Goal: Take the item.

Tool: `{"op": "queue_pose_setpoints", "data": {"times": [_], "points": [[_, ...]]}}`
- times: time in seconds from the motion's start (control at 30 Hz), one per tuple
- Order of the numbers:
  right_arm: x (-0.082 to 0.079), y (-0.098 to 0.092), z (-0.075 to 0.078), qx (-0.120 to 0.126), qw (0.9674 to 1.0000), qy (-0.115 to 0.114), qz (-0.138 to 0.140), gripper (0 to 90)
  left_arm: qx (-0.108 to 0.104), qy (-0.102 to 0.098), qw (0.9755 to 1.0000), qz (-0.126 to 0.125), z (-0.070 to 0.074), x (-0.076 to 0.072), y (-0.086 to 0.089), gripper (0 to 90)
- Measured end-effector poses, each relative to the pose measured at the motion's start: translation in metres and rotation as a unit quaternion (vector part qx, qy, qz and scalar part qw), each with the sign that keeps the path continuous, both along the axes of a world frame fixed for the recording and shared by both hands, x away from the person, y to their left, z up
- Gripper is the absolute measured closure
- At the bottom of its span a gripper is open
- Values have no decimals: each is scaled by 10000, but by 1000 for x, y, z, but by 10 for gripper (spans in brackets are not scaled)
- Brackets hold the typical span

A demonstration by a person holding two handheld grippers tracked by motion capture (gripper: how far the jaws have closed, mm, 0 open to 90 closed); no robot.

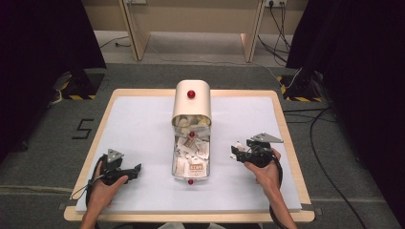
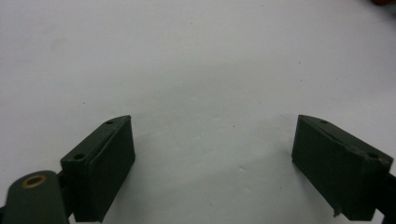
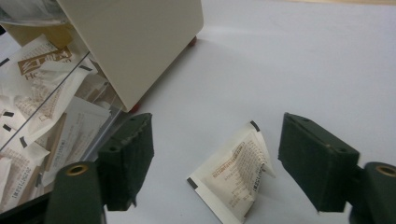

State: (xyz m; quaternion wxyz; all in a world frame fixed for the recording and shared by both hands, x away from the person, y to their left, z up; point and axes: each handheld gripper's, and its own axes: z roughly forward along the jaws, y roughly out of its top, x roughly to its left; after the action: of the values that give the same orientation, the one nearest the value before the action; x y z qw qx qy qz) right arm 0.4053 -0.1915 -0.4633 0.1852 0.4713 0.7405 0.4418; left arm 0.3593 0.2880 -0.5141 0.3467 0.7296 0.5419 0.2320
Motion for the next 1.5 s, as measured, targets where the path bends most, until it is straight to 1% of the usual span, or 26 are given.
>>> {"op": "queue_pose_setpoints", "data": {"times": [0.07,0.13,0.23,0.27,0.57,0.77,0.8,0.97,1.37,1.5], "points": [[-2,1,2,33,10000,-22,-21,235,-2,1,10000,3,0,0,0,124],[-2,1,2,46,10000,-24,-11,233,4,0,10000,-4,0,0,0,124],[-6,3,3,60,10000,-23,5,235,-1,0,10000,0,0,0,0,124],[-8,3,5,50,10000,-58,30,238,-2,-1,10000,1,0,0,0,124],[-15,4,9,57,9998,-141,93,247,2,-2,10000,-3,0,0,0,123],[-22,5,11,68,9998,-135,153,250,-2,-1,10000,-1,0,0,0,124],[-24,6,11,63,9997,-171,191,251,-3,0,10000,-1,0,0,0,124],[-29,7,12,68,9996,-157,229,251,-2,1,10000,0,0,0,0,124],[-39,8,13,53,9992,-205,338,251,-5,-1,10000,4,0,0,0,124],[-43,8,11,1,9991,-239,359,251,-4,2,10000,1,0,0,0,124]]}}
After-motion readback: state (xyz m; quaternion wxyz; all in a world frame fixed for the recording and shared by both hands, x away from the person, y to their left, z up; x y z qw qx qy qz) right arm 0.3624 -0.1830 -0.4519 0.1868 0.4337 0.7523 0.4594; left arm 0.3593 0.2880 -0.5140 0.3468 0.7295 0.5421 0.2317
